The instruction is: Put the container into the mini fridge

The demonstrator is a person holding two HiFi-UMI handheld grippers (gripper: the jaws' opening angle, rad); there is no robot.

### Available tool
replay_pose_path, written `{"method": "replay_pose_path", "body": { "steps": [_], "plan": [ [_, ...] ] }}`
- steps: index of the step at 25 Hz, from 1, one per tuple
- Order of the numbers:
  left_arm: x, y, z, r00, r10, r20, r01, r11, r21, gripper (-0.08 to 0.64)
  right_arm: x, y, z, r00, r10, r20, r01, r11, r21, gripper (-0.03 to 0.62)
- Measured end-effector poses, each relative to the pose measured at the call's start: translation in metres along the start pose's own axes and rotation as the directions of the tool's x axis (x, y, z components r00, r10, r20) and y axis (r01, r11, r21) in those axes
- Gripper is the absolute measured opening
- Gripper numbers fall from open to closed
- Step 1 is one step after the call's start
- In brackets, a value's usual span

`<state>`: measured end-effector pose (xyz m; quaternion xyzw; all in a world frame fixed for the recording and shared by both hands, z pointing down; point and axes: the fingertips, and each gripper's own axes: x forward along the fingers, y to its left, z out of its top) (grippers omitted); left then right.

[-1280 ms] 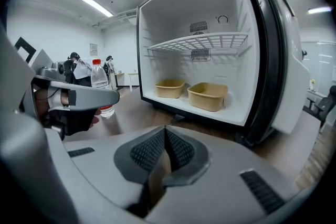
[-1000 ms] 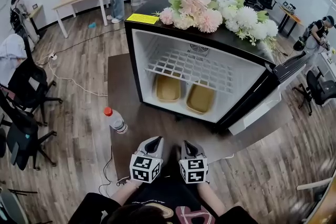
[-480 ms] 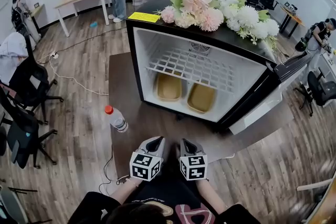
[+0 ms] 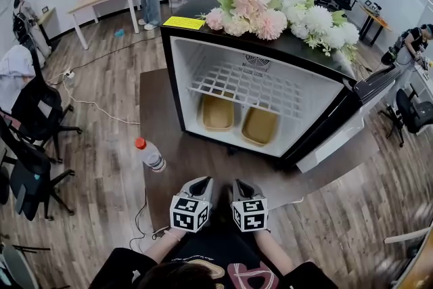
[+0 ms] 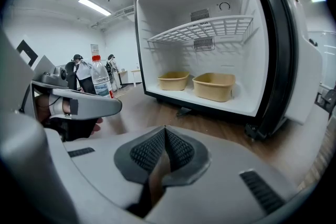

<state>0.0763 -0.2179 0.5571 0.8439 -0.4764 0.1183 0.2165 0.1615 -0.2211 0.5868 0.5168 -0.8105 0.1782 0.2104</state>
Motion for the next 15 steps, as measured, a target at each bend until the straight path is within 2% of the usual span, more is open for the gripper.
{"method": "replay_pose_path", "body": {
  "steps": [15],
  "plan": [
    [0.0014, 0.0007, -0.0026, 1.0, 0.008, -0.011, -0.008, 1.0, 0.001, 0.008, 0.0022, 0.0005, -0.0029, 1.0, 0.006, -0.011, -0.006, 1.0, -0.01, 0.006]
  ]
}}
